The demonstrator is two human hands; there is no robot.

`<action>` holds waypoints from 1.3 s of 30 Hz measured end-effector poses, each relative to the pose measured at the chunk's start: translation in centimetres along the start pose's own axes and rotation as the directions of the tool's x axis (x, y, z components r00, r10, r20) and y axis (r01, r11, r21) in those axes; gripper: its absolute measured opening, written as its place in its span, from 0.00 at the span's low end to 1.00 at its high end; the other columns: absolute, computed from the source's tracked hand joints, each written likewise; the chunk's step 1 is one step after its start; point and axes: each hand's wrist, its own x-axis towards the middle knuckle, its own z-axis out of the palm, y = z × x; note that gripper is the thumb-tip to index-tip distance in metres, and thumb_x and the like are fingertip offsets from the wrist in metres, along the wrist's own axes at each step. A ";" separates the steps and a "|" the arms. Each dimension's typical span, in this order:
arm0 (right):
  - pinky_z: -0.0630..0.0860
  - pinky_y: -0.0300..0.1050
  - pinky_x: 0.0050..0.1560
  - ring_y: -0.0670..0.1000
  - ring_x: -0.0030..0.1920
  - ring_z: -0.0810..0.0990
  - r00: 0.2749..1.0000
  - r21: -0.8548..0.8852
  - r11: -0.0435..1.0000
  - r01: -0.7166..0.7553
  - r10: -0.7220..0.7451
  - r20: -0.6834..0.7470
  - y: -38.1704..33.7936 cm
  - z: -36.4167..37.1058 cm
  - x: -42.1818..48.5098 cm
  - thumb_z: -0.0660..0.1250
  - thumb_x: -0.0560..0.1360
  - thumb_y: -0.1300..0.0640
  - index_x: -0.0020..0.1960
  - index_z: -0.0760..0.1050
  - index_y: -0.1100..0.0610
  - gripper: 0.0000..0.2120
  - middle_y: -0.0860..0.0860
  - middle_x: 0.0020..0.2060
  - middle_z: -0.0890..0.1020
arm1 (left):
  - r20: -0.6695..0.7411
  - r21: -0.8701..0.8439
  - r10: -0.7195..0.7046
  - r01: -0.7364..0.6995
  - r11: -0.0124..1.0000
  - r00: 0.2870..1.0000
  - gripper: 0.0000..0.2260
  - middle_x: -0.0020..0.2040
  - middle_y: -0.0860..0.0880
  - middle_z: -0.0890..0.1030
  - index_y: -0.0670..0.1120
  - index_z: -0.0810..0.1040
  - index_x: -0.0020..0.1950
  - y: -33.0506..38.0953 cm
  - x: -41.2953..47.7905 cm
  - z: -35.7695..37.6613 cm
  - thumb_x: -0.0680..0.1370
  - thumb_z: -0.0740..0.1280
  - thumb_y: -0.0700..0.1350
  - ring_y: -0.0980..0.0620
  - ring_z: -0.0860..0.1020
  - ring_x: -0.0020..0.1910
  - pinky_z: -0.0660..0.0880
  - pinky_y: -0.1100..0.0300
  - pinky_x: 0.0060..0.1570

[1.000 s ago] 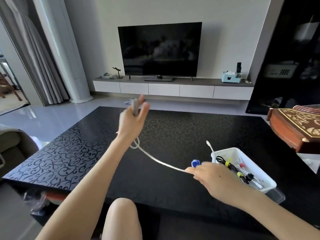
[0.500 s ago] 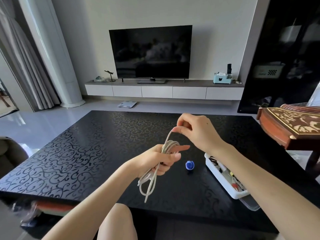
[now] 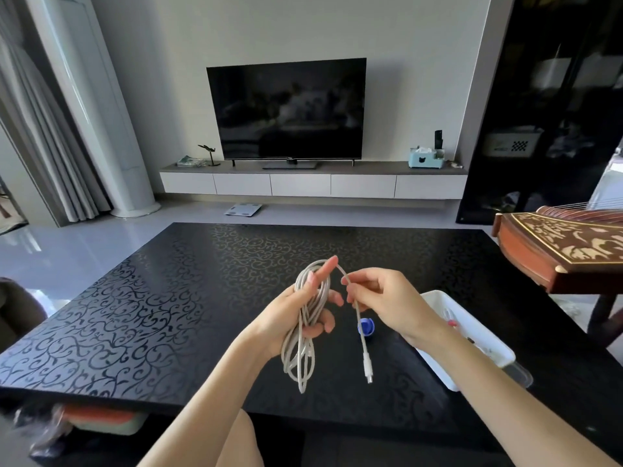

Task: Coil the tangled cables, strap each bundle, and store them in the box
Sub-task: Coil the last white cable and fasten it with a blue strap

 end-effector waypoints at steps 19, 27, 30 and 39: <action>0.70 0.31 0.37 0.43 0.37 0.78 0.902 -0.169 0.985 -0.038 -0.039 -0.429 2.0 6.8 -3.5 0.58 0.80 0.50 0.42 0.76 0.56 0.14 0.45 0.35 0.80 | -0.556 -0.077 0.196 -0.285 0.956 0.808 0.10 0.30 0.50 0.74 0.58 0.77 0.59 -0.8 3.7 2.1 0.80 0.60 0.52 0.57 0.66 0.23 0.71 0.63 0.25; 0.70 0.37 0.33 0.44 0.31 0.72 0.983 0.032 0.984 -0.177 0.175 0.063 1.3 5.0 -2.4 0.61 0.78 0.52 0.39 0.71 0.60 0.14 0.46 0.28 0.74 | -0.455 -0.118 0.208 -0.290 0.950 0.866 0.14 0.28 0.52 0.65 0.53 0.76 0.62 -1.0 4.6 2.8 0.78 0.63 0.53 0.58 0.61 0.21 0.64 0.65 0.19; 0.78 0.39 0.41 0.48 0.38 0.81 0.948 0.093 0.952 -0.291 0.273 0.165 1.0 4.2 -2.2 0.59 0.79 0.55 0.47 0.76 0.62 0.12 0.51 0.36 0.81 | -0.415 -0.078 0.208 -0.263 0.962 0.886 0.18 0.29 0.51 0.65 0.55 0.75 0.64 -1.2 4.9 3.1 0.74 0.65 0.55 0.57 0.61 0.22 0.65 0.65 0.21; 0.68 0.37 0.27 0.45 0.26 0.69 0.913 0.139 0.902 -0.408 0.402 0.068 1.3 4.7 -3.0 0.56 0.77 0.62 0.37 0.70 0.58 0.11 0.50 0.28 0.72 | -0.376 0.282 0.133 -0.023 0.959 0.917 0.15 0.31 0.51 0.75 0.45 0.76 0.41 -2.1 5.9 2.6 0.80 0.60 0.53 0.53 0.74 0.27 0.76 0.57 0.38</action>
